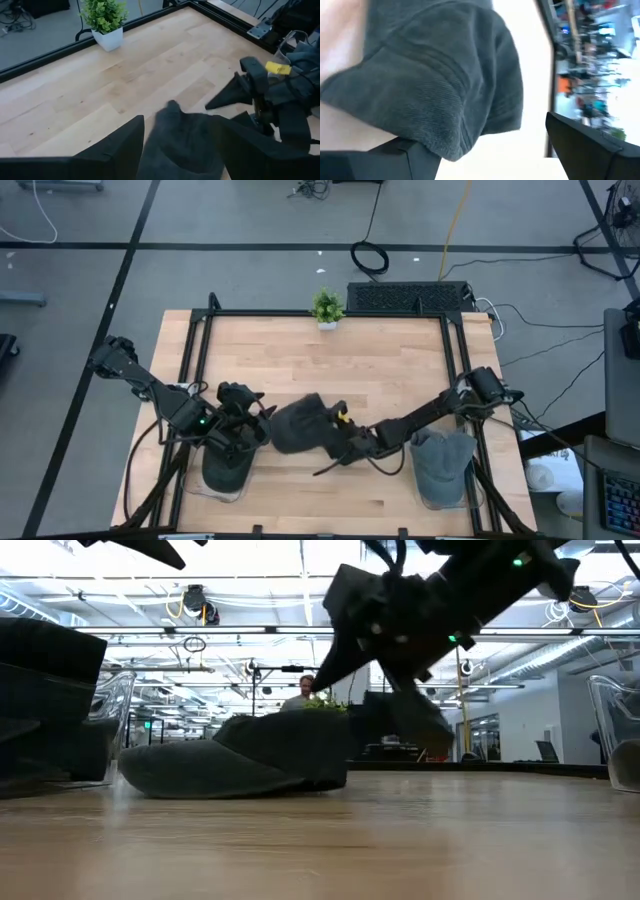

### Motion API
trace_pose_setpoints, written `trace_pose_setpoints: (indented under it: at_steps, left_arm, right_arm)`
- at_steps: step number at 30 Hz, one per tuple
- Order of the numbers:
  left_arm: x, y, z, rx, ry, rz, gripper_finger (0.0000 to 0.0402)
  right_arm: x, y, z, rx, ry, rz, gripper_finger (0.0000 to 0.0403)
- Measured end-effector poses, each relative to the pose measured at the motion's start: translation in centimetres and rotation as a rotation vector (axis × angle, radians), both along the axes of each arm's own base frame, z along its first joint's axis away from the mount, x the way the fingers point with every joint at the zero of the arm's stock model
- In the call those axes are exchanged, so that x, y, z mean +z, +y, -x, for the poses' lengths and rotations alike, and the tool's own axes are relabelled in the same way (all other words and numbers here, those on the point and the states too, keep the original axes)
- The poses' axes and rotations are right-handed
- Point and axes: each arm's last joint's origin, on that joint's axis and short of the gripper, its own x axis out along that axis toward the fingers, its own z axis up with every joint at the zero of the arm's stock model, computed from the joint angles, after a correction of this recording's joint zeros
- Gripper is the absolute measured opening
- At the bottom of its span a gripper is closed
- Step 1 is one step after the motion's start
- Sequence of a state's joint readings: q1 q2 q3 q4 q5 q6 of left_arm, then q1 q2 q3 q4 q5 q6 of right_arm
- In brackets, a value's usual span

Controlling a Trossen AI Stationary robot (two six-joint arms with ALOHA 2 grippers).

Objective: Pick & Place hat
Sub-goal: Put the black cap into the left transparent bin

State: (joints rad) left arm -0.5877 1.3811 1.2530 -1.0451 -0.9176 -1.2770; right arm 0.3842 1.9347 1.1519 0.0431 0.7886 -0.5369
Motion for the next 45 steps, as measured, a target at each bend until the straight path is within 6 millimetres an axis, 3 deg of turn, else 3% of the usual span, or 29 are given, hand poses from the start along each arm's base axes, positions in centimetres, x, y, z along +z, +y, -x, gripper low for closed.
trace_pose_setpoints:
  at_steps: [4, 12, 17, 22, 25, 28, 34, 39, 45]
  left_arm:
    - [0.0, 0.0, 0.0, 0.0, 0.0, 0.0, 0.0244]
    - [0.0, 0.0, 0.0, -0.013, 0.012, -0.014, 0.0244]
    - [0.0, 0.0, 0.0, -0.014, 0.013, -0.016, 0.0244]
    - [0.0, 0.0, 0.0, -0.014, 0.013, -0.016, 0.0244]
    - [0.0, 0.0, 0.0, -0.016, 0.015, -0.018, 0.0244]
    - [0.0, 0.0, 0.0, -0.02, 0.02, -0.024, 0.0244]
    - [0.0, 0.1, -0.1, -0.015, 0.02, -0.025, 0.0244]
    - [0.0, 0.1, -0.1, -0.016, 0.021, -0.025, 0.0244]
    - [-0.1, 0.1, -0.1, -0.016, 0.024, -0.027, 0.0244]
  right_arm:
    - [0.6, -0.3, -0.7, 0.036, -0.04, 0.025, 0.032]
    - [1.0, 0.5, -1.6, 0.449, 0.004, -0.063, 0.032]
    - [0.7, -2.1, -2.1, 0.339, -0.021, -0.071, 0.032]
    - [-0.8, -5.1, -1.7, 0.248, -0.004, -0.143, 0.032]
    - [-1.6, -5.8, -1.2, 0.251, 0.011, -0.116, 0.032]
    - [-1.2, -5.2, -1.1, 0.243, -0.038, 0.03, 0.032]
    - [1.5, -2.3, -1.3, 0.259, -0.199, 0.354, 0.032]
    - [3.5, 0.4, -0.8, 0.295, -0.403, 0.335, 0.032]
    - [2.3, 1.1, -0.4, 0.305, -0.336, 0.251, 0.032]
